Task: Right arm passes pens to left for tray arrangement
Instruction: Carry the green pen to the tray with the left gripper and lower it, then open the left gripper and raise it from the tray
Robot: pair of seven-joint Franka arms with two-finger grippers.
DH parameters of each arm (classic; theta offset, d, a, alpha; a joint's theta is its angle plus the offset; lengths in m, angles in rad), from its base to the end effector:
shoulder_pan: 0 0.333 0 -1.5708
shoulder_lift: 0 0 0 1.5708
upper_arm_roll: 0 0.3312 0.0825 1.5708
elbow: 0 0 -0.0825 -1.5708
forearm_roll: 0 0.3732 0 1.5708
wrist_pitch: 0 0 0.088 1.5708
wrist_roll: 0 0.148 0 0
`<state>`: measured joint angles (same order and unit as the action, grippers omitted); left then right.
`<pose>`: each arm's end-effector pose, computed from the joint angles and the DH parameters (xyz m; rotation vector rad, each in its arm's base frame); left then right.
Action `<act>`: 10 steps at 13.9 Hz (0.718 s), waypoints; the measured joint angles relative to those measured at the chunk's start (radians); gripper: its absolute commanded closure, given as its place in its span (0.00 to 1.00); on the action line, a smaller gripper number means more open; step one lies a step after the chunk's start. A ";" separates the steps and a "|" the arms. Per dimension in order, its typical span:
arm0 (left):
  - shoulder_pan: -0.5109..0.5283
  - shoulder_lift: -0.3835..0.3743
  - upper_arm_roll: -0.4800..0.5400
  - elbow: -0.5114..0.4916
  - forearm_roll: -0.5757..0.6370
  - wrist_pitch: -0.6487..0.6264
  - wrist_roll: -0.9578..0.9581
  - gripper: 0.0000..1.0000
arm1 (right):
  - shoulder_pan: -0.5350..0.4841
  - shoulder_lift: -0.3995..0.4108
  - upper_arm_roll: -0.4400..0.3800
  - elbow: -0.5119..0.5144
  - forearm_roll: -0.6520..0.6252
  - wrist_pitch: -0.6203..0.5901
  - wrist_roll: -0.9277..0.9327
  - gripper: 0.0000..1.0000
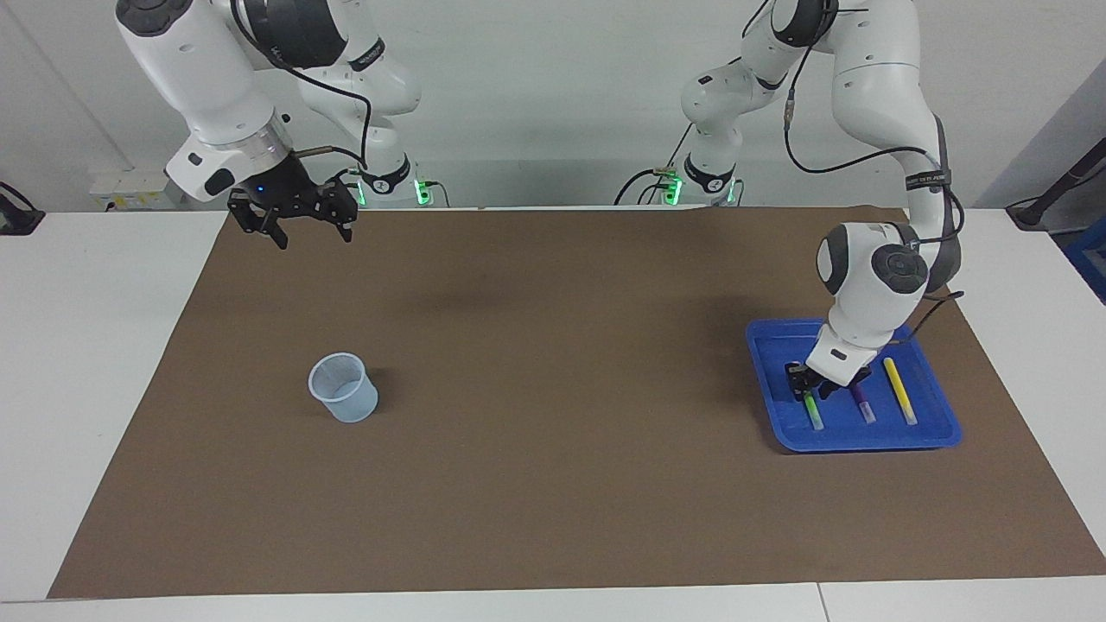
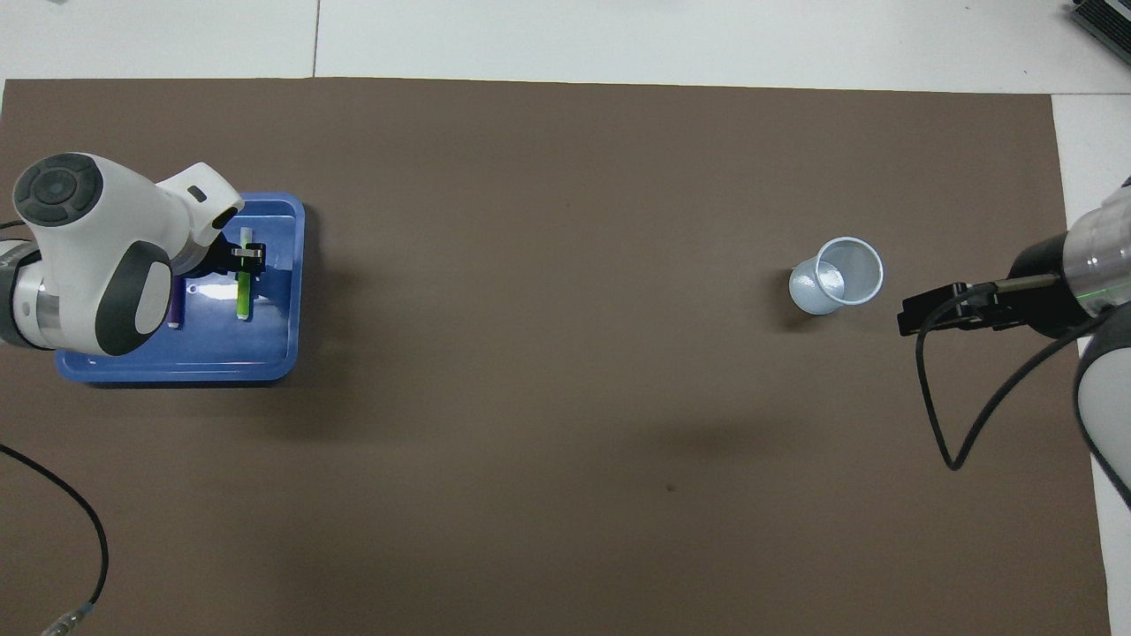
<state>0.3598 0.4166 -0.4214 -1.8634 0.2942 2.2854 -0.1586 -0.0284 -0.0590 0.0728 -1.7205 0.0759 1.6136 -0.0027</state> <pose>0.6382 -0.0091 0.2951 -3.0843 0.0850 -0.0906 0.5218 0.0351 0.5651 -3.0695 -0.0642 0.0760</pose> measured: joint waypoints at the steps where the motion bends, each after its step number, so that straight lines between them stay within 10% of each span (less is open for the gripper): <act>1: 0.000 0.000 -0.002 0.004 -0.006 0.000 -0.003 0.49 | 0.000 -0.001 -0.004 -0.006 0.000 0.008 0.000 0.00; 6: 0.000 -0.020 -0.005 0.053 -0.028 -0.049 -0.008 0.00 | 0.011 -0.004 -0.005 -0.019 -0.057 -0.003 0.000 0.00; 10: 0.000 -0.110 -0.014 0.078 -0.097 -0.192 -0.010 0.00 | 0.012 -0.010 -0.006 -0.022 -0.072 -0.006 0.000 0.00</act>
<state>0.3594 0.3069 -0.4351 -1.7850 0.1974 2.0933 -0.1683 -0.0163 -0.0694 0.0668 -1.7429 0.0041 1.6072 -0.0027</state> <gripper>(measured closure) 0.000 0.000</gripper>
